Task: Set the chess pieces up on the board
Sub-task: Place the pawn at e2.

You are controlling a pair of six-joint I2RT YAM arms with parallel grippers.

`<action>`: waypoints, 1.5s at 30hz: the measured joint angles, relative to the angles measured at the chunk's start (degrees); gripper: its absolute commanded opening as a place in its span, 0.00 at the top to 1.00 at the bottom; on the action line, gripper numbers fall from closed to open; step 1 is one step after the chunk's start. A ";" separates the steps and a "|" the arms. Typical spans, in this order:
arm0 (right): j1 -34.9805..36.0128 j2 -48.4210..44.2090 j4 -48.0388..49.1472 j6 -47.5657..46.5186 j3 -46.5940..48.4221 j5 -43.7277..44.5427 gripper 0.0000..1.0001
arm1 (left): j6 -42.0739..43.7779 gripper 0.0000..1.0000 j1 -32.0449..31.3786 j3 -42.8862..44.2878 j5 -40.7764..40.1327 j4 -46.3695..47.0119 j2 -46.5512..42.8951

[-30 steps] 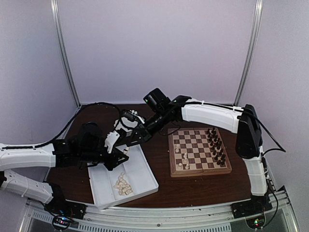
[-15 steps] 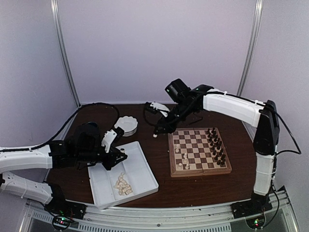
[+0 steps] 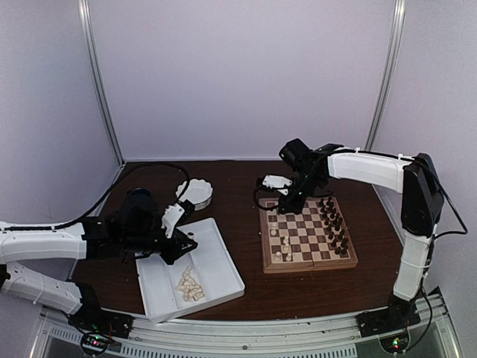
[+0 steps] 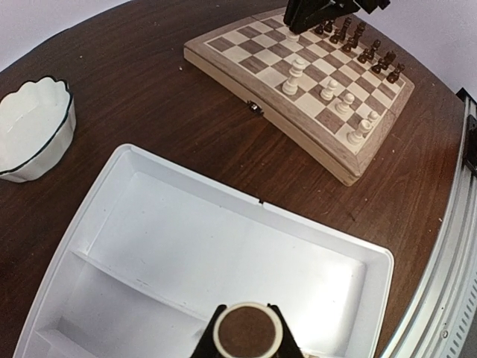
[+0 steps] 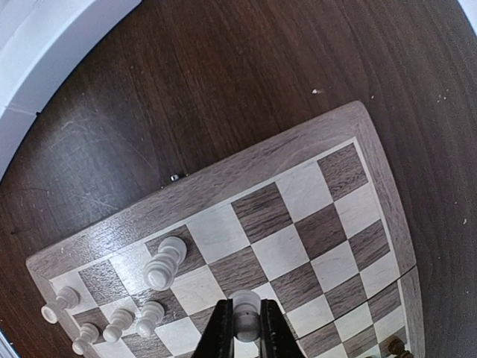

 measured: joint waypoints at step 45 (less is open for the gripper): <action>0.04 4.63 -4.48 -2.10 -2.80 -4.57 0.88 | -0.02 0.95 0.00 0.15 -1.40 -0.02 0.11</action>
